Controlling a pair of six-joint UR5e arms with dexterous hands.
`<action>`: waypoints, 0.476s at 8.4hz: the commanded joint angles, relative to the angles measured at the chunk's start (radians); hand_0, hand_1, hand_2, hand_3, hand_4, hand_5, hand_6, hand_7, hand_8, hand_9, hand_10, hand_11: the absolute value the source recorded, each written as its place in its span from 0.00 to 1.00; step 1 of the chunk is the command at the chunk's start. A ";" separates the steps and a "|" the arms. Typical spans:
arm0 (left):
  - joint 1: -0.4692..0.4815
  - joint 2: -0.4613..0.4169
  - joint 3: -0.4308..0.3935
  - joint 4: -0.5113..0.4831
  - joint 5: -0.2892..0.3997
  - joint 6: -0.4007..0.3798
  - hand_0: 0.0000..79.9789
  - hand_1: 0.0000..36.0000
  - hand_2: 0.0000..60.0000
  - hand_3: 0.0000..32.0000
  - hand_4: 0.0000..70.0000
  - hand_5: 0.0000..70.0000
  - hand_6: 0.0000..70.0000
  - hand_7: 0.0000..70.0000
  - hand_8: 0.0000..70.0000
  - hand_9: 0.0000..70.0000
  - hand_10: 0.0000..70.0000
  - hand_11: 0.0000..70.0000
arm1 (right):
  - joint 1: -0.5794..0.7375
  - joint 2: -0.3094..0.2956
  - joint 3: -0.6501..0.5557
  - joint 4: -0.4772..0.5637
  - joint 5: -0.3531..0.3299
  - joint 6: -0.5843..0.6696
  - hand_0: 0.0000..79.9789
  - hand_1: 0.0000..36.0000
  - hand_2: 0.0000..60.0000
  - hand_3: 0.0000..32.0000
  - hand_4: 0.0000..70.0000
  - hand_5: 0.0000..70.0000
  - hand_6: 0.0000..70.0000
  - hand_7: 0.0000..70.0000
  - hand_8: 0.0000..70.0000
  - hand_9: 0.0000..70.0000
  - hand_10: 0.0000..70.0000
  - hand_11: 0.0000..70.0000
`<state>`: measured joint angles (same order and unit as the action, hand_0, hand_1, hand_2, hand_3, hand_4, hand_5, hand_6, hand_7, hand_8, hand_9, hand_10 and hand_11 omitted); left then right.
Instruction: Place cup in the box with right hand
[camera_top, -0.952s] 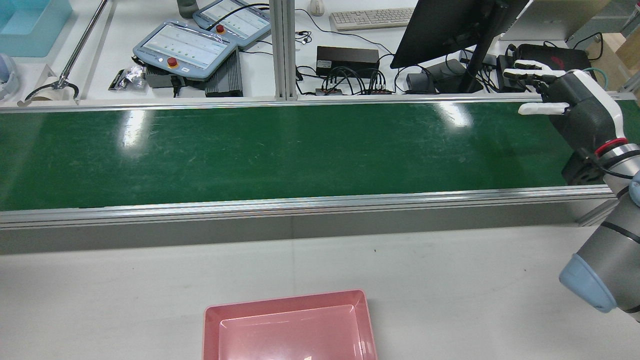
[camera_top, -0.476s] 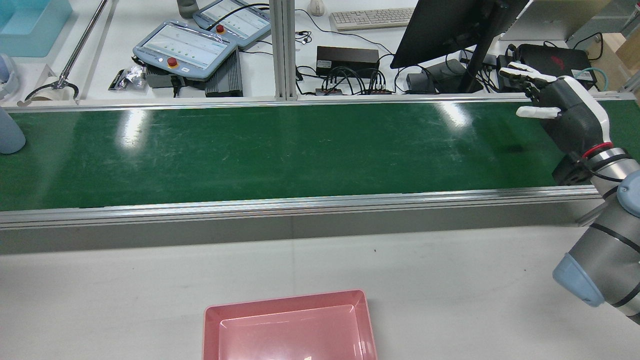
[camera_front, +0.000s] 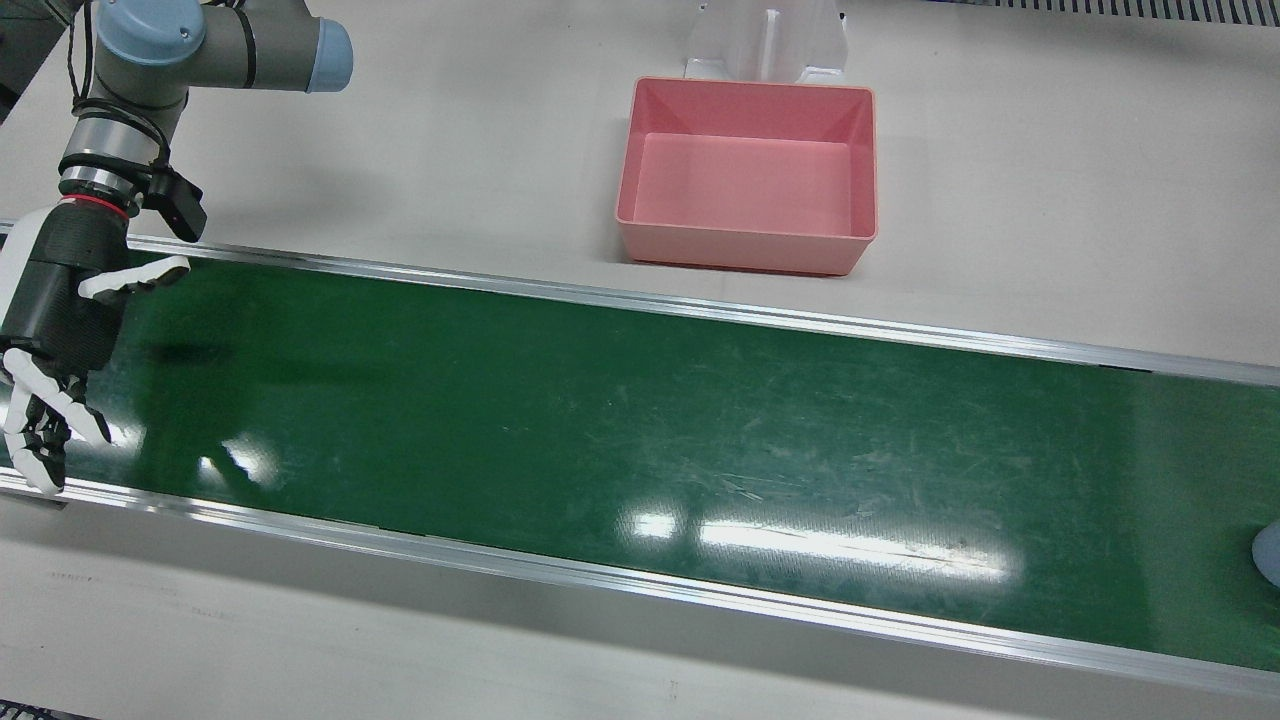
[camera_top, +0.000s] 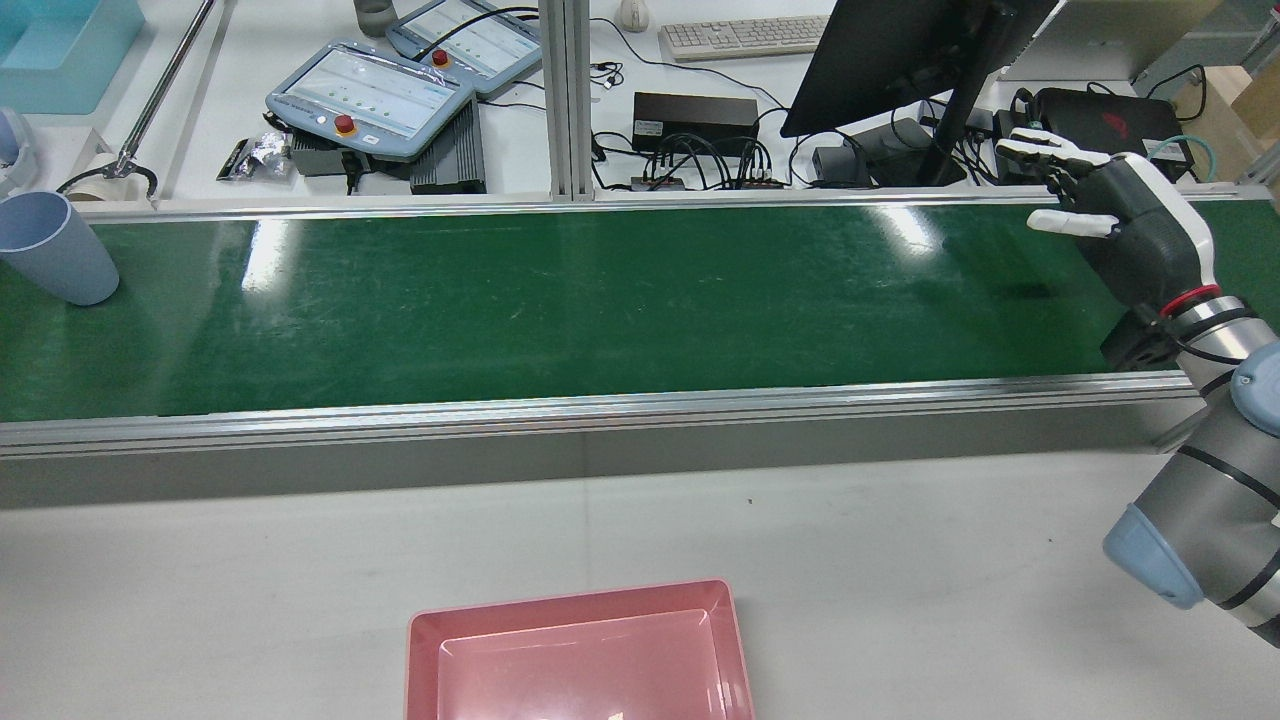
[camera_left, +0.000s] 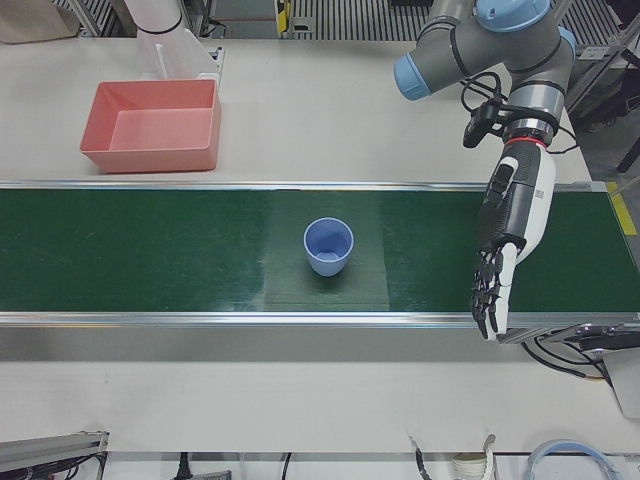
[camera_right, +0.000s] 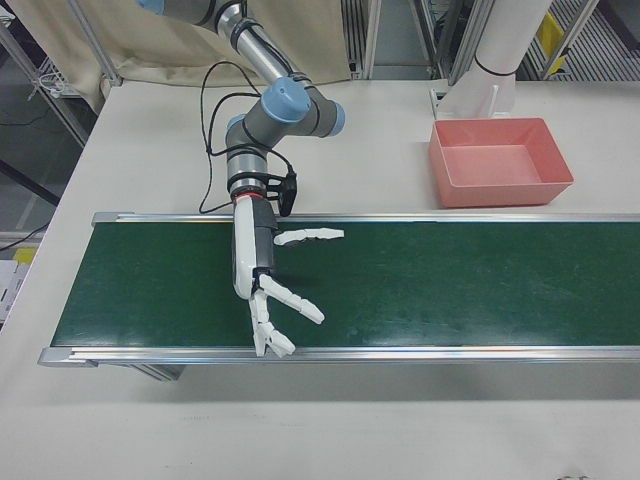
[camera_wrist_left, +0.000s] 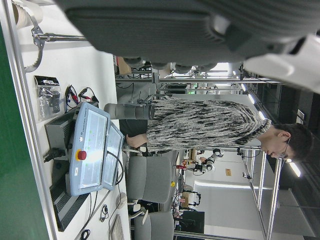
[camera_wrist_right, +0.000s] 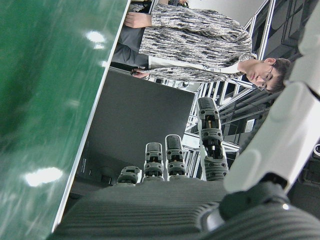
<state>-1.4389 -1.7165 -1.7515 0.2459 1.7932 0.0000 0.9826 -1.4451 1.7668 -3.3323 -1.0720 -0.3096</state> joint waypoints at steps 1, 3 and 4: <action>0.000 0.000 0.000 0.000 0.000 0.000 0.00 0.00 0.00 0.00 0.00 0.00 0.00 0.00 0.00 0.00 0.00 0.00 | 0.002 0.012 -0.015 -0.001 -0.002 -0.005 0.56 0.19 0.16 0.00 0.35 0.04 0.09 0.38 0.10 0.23 0.04 0.07; 0.000 0.000 0.000 0.000 0.000 0.000 0.00 0.00 0.00 0.00 0.00 0.00 0.00 0.00 0.00 0.00 0.00 0.00 | 0.004 0.009 -0.015 -0.001 0.000 -0.003 0.55 0.22 0.21 0.00 0.34 0.04 0.09 0.38 0.10 0.23 0.04 0.06; 0.000 0.000 0.000 0.000 0.000 0.000 0.00 0.00 0.00 0.00 0.00 0.00 0.00 0.00 0.00 0.00 0.00 0.00 | 0.005 0.008 -0.015 0.001 0.000 -0.002 0.57 0.15 0.05 0.00 0.39 0.04 0.09 0.38 0.11 0.23 0.04 0.06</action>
<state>-1.4389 -1.7165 -1.7518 0.2456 1.7932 0.0000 0.9854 -1.4342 1.7527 -3.3333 -1.0727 -0.3135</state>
